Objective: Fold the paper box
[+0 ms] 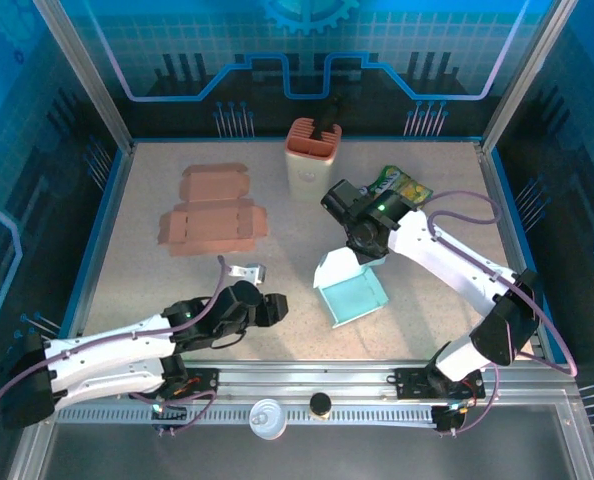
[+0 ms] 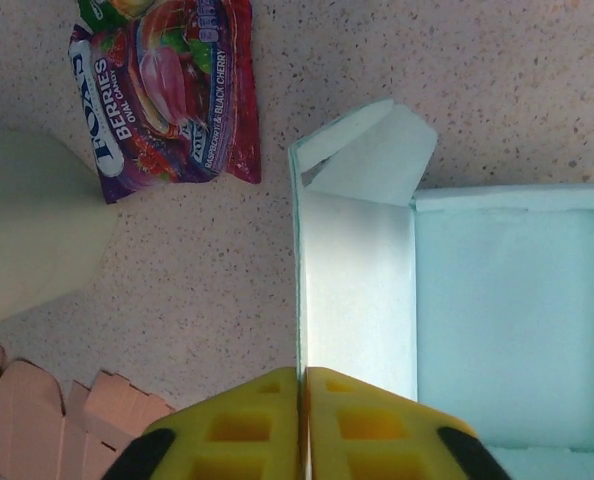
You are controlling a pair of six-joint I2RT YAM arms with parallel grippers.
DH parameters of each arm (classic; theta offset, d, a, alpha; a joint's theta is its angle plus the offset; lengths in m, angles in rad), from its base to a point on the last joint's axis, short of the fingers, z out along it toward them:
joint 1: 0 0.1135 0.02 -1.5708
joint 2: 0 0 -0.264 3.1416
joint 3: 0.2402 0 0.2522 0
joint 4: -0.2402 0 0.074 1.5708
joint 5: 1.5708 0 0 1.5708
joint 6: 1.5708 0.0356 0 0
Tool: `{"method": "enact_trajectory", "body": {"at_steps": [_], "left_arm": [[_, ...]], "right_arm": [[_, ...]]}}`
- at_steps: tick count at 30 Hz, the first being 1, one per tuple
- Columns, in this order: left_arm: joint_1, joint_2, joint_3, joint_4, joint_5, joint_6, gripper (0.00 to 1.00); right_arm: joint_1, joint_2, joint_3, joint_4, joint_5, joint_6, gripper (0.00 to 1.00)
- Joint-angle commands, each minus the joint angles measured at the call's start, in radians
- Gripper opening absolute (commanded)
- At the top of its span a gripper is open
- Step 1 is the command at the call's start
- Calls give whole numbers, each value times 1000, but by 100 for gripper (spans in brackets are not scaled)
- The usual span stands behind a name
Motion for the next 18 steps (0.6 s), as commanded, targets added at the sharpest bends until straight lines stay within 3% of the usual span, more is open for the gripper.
{"method": "enact_trajectory", "body": {"at_steps": [1,7,10,12,14,16,18], "left_arm": [[-9,26,23,46,9,39,51],[-9,114,74,74,14,88,54],[-9,148,112,66,10,119,56],[-9,158,134,63,8,137,57],[-9,166,158,63,5,155,57],[-9,181,179,67,0,172,57],[-9,213,205,67,-6,196,57]], "right_arm": [[-6,-17,-1,5,18,122,17],[-9,-102,-108,141,46,19,28],[-11,-163,-120,200,116,-148,38],[-20,-215,-133,293,163,-376,45],[-43,-291,-191,489,155,-719,52],[-90,-380,-288,689,33,-1072,54],[-164,-481,-397,812,-184,-1342,57]]}}
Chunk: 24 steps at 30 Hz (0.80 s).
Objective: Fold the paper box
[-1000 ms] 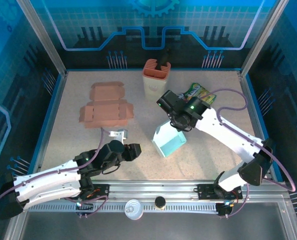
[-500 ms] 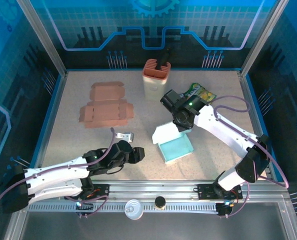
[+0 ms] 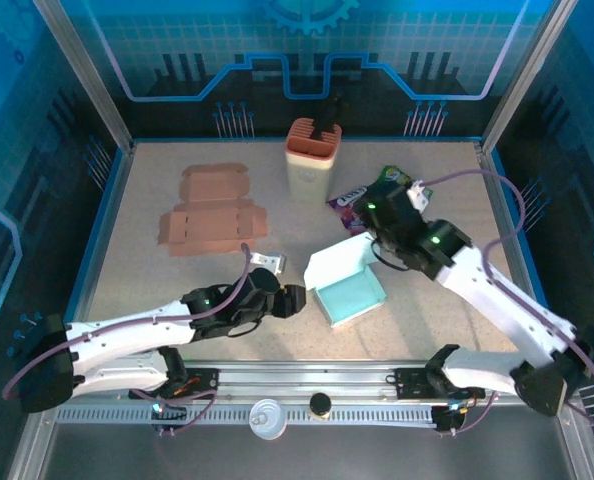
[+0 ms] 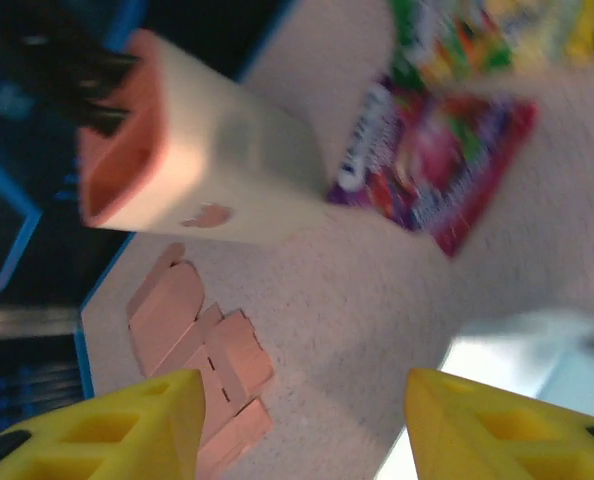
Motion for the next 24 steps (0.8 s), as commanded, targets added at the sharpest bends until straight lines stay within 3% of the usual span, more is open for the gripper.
{"method": "enact_trajectory", "body": {"at_steps": [1,5,9,24], "left_arm": [[-6,55,62,13,-14,76,56],[-6,136,127,-12,-42,154,53],[0,200,170,-32,-90,223,48],[22,321,243,-46,-125,288,22]], "right_arm": [[-120,-145,-143,283,-294,-635,58],[-315,-246,-204,164,-565,-767,59],[-420,-245,-229,93,-736,-802,57],[-454,-191,-269,92,-826,-853,55]]}}
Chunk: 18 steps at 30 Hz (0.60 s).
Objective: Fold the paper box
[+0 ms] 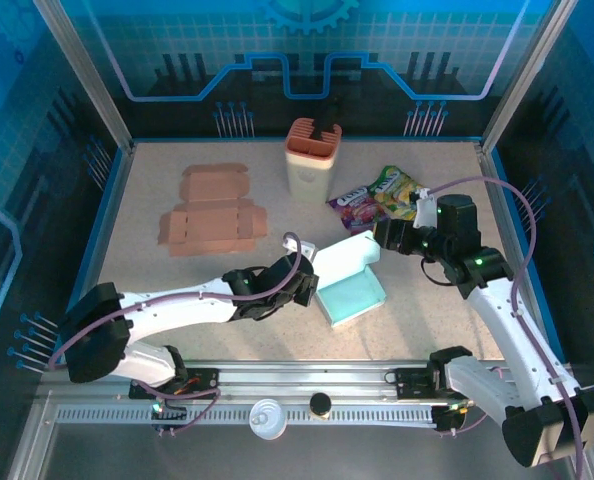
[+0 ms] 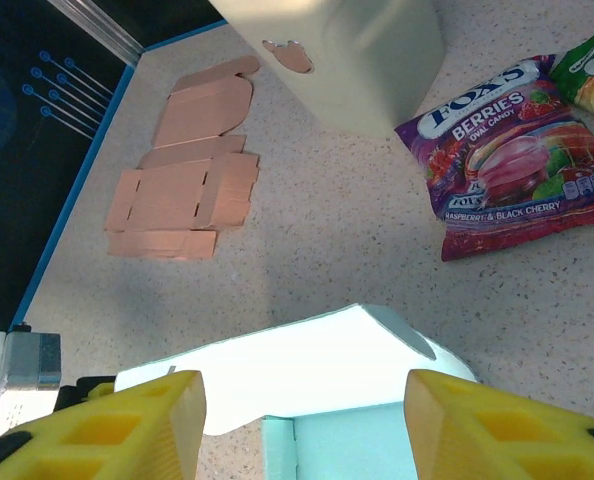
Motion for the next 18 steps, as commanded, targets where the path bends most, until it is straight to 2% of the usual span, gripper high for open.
{"method": "enact_trajectory", "body": {"at_steps": [1,10,15,18], "left_arm": [[11,15,31,-22,-25,23,21],[19,17,28,-15,-13,56,0],[39,-11,15,-17,8,100,0],[73,-44,3,-22,57,158,0]], "right_arm": [[-18,7,-13,-3,-46,-32,55],[-18,10,-18,4,-49,-35,53],[-17,10,-40,3,-55,-60,53],[-17,6,-54,8,-68,-72,53]]}}
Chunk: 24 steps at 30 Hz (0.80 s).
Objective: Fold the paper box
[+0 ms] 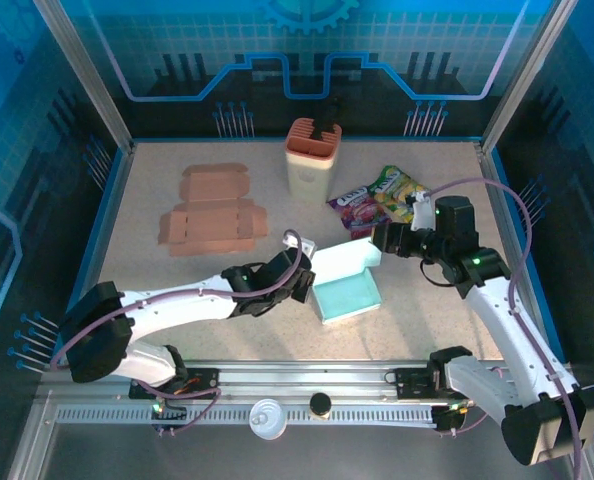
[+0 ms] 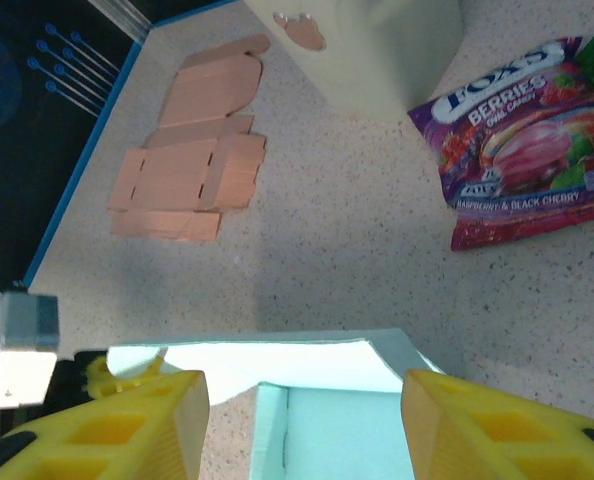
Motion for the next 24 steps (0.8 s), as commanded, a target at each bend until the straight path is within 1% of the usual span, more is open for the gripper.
{"method": "enact_trajectory", "body": {"at_steps": [1,4,7,11,14,16,19,22,24], "left_arm": [[45,-59,-4,-31,62,101,0],[108,-103,-9,-69,138,177,0],[196,-154,-25,-103,248,249,0],[313,-220,-62,-133,366,343,0],[353,-249,-79,-131,437,414,0],[368,-249,-78,-137,451,441,0],[400,-236,-74,-144,478,466,0],[424,-227,-68,-145,493,465,0],[427,-229,-72,-134,497,461,0]], "right_arm": [[-14,-4,-28,4,-33,-38,53],[-14,-5,-35,2,-33,-52,53],[-13,-2,-48,14,-36,-64,54],[-2,26,-80,65,-43,-89,56],[43,53,-100,121,-54,-139,60],[77,82,-97,139,-25,-179,62],[117,163,-54,118,52,-214,63],[143,235,-33,158,113,-239,64],[149,285,-16,193,130,-267,67]]}}
